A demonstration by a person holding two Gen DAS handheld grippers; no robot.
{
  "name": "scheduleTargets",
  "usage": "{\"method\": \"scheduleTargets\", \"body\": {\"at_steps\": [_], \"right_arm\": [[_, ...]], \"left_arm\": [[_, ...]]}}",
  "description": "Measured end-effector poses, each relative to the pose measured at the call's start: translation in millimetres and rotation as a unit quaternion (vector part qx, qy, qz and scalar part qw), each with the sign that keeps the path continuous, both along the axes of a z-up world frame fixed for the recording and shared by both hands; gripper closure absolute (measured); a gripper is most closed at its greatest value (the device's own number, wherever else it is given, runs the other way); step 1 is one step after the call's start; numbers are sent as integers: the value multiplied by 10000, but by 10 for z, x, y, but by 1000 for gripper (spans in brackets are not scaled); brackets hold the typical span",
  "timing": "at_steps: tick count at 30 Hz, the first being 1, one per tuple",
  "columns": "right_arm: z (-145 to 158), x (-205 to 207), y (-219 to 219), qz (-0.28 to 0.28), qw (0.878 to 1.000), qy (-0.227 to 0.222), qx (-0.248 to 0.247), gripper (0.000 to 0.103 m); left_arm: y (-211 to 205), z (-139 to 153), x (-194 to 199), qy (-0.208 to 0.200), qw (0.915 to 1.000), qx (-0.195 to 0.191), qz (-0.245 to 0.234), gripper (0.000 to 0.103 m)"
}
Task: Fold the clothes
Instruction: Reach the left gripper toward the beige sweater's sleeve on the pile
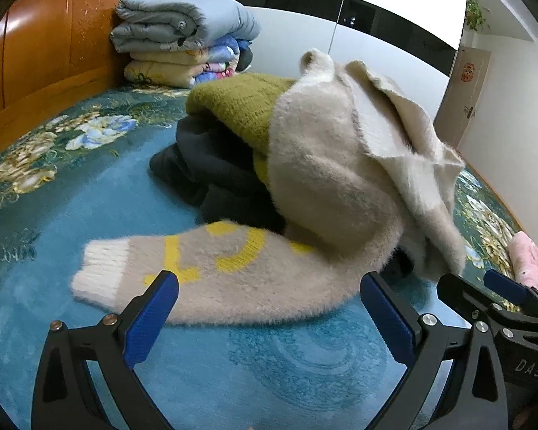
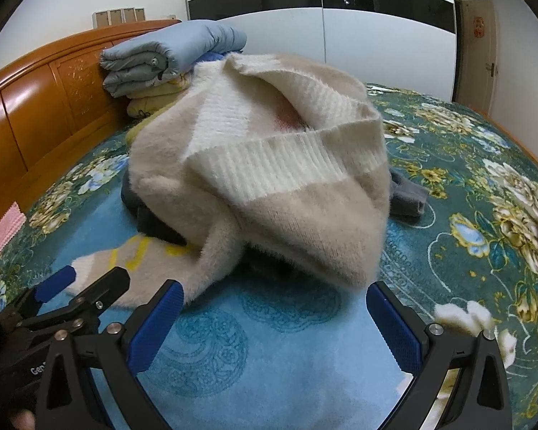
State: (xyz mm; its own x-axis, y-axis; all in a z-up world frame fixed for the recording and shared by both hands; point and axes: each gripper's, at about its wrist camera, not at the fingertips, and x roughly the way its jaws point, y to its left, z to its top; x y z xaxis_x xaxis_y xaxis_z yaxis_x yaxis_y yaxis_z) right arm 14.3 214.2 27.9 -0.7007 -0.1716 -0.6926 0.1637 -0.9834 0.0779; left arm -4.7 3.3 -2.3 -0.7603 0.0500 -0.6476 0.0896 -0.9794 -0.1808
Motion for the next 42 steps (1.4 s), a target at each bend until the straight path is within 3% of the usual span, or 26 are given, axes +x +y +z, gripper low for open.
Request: {"method": "scheduleTargets", "body": {"at_steps": [9,15,19,23,26,29,31,32,33,34,35,38,42], "right_arm": [[-65,-106,100,-38,9999,-74,-149,0],[-87,-159,185,-85,9997,-94,-223,0],[-79,-139,275,-159,9995,-90,-254,0],[-51,-62,440,-286,9977,-90,-600,0],[-43,9,554,-393,9969,-149,-662,0],[-29,109,612,-454,9968,-293,-582,0],[-36,179,663,-483,9972,-263,-512,0],[-47,219,694,-497,9974,-191,-491,0],[-61,258,727,-517,9974,-171,-481,0],[-76,296,759,-540,9972,-178,-476,0],[-90,330,796,-565,9971,-158,-488,0],[-131,428,913,-644,9964,-58,-551,0],[-114,551,990,-747,9952,-121,-625,0]], "left_arm": [[52,-42,-94,-102,9998,-6,-154,2],[127,-3,-161,-74,9995,-205,-224,2],[65,109,-270,39,9994,-32,-344,1],[-72,359,-539,169,9982,342,-467,1],[-120,503,-836,102,9983,358,-453,1],[-167,480,-1091,-64,9959,741,-523,1],[-170,429,-1225,-265,9931,979,-585,15],[-171,425,-1246,-318,9920,1084,-565,44],[-162,426,-1261,-453,9919,1089,-465,62],[-160,451,-1242,-475,9913,1149,-436,65],[-151,473,-1217,-424,9914,1158,-441,76],[-109,633,-1037,-179,9914,1176,-544,90],[-67,1050,-638,320,9831,1499,-1004,93]]}}
